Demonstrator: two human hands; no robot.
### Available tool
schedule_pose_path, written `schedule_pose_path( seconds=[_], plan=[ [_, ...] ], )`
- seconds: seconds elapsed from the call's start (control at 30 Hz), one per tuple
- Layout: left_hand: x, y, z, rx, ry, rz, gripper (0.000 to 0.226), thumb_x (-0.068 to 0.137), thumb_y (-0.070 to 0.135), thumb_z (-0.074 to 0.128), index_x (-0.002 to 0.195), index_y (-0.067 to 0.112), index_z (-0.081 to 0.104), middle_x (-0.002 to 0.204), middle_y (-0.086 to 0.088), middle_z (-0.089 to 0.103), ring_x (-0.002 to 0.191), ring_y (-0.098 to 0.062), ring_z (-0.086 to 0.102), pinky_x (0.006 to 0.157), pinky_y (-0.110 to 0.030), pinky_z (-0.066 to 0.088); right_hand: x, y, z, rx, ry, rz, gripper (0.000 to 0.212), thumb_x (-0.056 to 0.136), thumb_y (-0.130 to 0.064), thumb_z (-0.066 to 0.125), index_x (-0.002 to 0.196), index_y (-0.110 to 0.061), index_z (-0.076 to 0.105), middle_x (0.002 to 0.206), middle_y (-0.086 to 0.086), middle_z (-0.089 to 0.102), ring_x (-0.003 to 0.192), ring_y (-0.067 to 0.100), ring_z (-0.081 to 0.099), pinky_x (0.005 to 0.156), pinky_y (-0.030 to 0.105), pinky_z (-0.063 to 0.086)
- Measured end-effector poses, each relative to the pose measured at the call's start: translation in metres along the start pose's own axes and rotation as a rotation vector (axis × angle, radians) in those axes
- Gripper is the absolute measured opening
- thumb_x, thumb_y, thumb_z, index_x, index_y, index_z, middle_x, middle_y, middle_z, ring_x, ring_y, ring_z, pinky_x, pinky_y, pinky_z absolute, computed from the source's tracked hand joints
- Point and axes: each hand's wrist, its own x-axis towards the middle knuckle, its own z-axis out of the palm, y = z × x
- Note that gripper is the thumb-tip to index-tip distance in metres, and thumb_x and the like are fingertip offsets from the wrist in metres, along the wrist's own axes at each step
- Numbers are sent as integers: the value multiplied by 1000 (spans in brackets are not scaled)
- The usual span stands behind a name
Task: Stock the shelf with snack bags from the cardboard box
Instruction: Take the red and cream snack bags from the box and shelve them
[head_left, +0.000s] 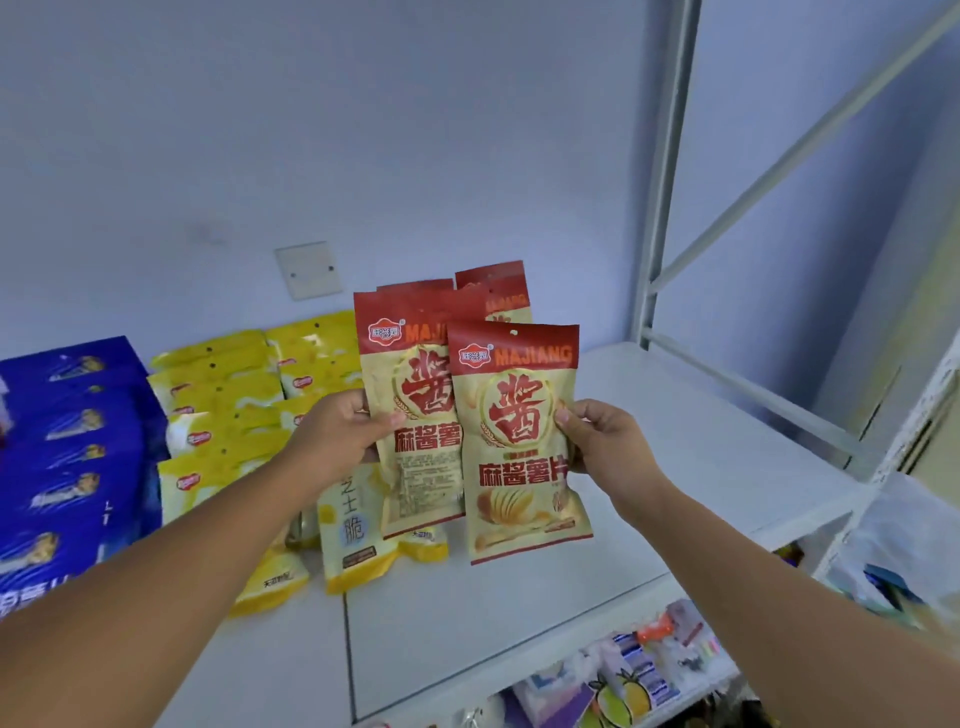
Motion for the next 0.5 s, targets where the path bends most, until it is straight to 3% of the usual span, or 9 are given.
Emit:
schedule_pose_path(
  seconds=[0.5],
  plan=[
    [67,-43,55,-122,-16,-166,12,90,18,73,102,18,72,94,-3,79,90,-22,76,86,-49,60,77,42,6,3,-93,132,26,102,-19,58,80,-5,61,85,20,72,73,31,67,75,45,61]
  ],
)
